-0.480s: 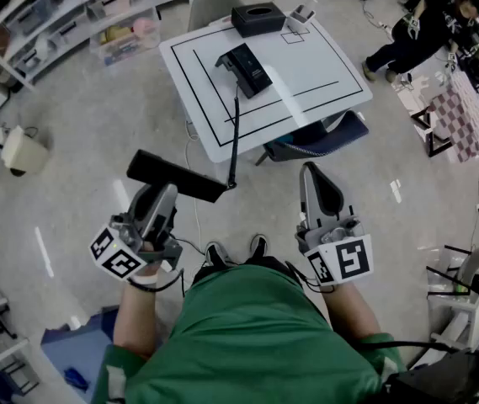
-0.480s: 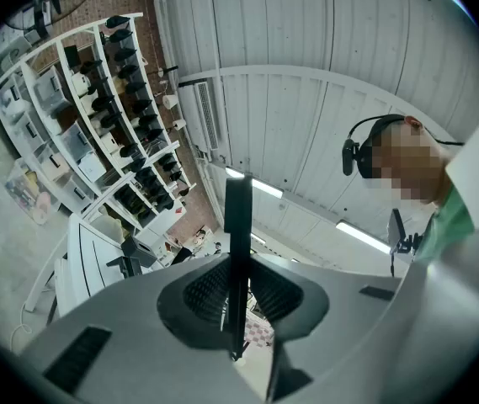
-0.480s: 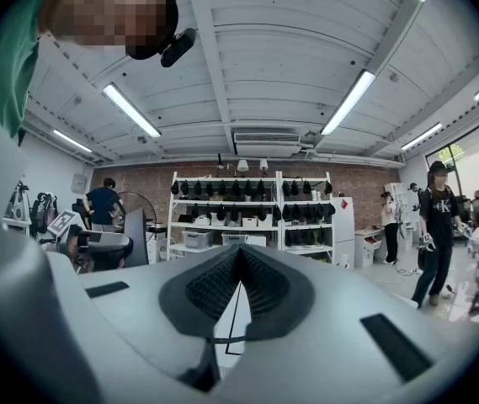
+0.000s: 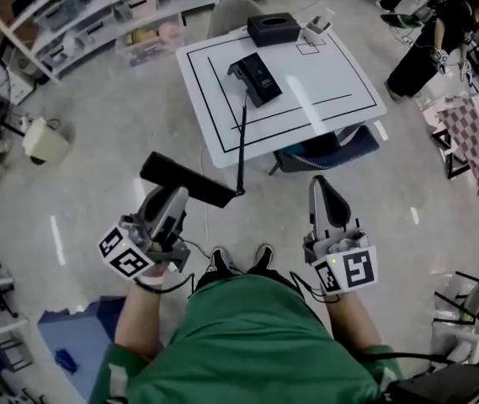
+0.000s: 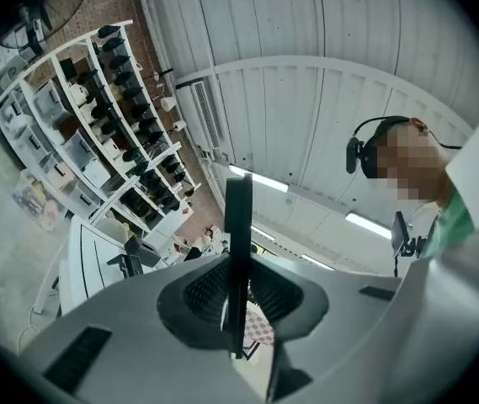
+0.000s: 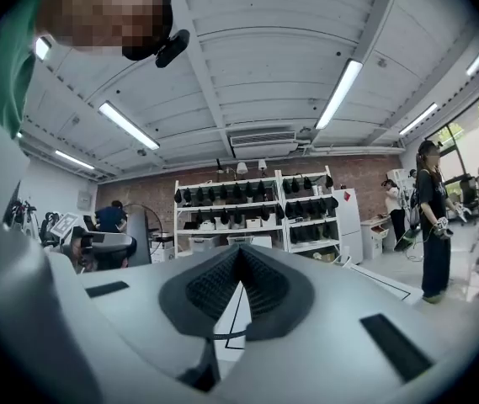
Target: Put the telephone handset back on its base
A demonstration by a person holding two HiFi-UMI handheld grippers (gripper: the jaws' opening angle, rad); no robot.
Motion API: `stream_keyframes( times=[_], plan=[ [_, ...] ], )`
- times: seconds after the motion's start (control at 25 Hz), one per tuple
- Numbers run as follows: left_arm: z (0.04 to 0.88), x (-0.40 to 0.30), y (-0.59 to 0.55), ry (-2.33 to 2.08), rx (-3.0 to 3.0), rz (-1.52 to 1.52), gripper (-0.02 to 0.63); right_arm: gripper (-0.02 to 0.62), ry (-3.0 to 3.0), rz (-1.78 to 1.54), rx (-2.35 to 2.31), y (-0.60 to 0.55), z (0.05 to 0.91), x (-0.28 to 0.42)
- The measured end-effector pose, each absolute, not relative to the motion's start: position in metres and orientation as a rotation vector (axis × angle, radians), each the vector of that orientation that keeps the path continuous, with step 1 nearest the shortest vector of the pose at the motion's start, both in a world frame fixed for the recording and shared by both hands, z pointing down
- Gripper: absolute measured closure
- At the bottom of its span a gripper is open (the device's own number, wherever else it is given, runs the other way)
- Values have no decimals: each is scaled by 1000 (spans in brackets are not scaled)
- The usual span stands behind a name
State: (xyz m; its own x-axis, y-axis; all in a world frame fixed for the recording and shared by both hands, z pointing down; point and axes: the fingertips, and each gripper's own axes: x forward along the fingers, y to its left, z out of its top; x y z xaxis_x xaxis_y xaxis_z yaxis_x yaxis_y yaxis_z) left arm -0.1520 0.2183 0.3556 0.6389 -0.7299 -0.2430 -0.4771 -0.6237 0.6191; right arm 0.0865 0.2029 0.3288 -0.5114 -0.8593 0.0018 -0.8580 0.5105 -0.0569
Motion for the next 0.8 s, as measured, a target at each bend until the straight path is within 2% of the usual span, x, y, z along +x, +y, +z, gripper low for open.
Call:
stream_keyframes(
  times=[0.8],
  plan=[
    [324, -90, 185, -1178, 2315, -672, 525, 574, 2697, -163, -1372, 184, 327, 188]
  ],
)
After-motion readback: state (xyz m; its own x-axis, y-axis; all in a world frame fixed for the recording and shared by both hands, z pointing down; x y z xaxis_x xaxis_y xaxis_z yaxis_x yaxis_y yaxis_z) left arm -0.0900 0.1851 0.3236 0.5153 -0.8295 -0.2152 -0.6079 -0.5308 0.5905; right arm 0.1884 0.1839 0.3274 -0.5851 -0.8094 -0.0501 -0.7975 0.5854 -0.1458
